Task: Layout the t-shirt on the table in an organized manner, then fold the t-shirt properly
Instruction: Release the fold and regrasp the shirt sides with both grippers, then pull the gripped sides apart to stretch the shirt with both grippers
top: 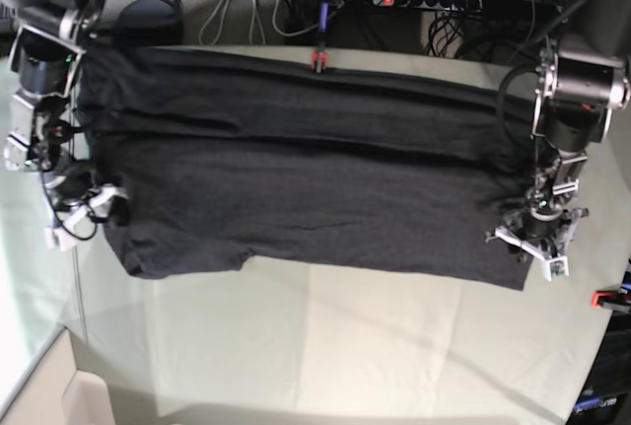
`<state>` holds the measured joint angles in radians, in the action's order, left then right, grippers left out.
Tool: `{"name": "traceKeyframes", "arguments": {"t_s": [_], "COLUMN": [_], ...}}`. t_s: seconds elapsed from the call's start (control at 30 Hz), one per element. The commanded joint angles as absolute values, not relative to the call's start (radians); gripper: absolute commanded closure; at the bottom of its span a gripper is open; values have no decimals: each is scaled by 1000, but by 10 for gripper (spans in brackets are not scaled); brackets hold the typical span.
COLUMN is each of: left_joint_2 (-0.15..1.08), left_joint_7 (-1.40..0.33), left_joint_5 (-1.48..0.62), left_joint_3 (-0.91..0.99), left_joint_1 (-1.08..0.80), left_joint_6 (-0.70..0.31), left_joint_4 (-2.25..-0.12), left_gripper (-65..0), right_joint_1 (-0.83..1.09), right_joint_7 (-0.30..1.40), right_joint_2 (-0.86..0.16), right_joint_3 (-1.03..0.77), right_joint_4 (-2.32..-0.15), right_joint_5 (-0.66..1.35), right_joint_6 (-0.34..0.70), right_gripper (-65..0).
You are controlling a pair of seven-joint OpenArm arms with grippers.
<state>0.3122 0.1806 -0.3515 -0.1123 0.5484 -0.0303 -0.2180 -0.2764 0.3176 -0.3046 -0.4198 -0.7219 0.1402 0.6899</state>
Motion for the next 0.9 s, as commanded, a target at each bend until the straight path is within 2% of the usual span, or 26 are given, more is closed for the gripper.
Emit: {"name": "traceKeyframes", "arguments": {"t_s": [0.0, 0.1, 0.17, 0.37, 0.5, 0.6, 0.7, 0.73, 0.87], "left_joint_2": [325, 325, 325, 320, 323, 323, 323, 323, 323], "left_joint_7": [199, 199, 196, 196, 196, 196, 199, 197, 197], "left_joint_5": [-354, -354, -354, -352, -354, -351, -354, -354, -354], "left_joint_3": [-108, -108, -108, -108, -108, -110, -108, -108, -108], "left_joint_1": [578, 582, 584, 579, 576, 575, 575, 576, 582], "left_joint_6": [-28, -27, -27, -27, -27, -27, -27, -27, -27], "left_joint_4": [-234, -236, -236, -228, -228, -228, -228, -228, -239], "left_gripper": [-272, -272, -272, -272, -265, -199, -35, 0, -1], "right_joint_1": [-289, -280, -272, -268, -268, -268, -268, -268, -274], "right_joint_7": [325, 325, 325, 325, 325, 325, 325, 325, 325], "right_joint_2": [-317, -305, -305, -305, -308, -308, -305, -305, -305], "right_joint_3": [-407, -400, -400, -400, -400, -400, -400, -400, -400], "right_joint_4": [-734, -734, -734, -734, -734, -734, -734, -734, -734], "right_joint_5": [147, 147, 147, 147, 147, 147, 147, 147, 147], "right_joint_6": [698, 698, 698, 698, 698, 698, 698, 698, 698], "right_gripper": [-298, -291, -256, -43, -23, -23, -23, -23, -19]}}
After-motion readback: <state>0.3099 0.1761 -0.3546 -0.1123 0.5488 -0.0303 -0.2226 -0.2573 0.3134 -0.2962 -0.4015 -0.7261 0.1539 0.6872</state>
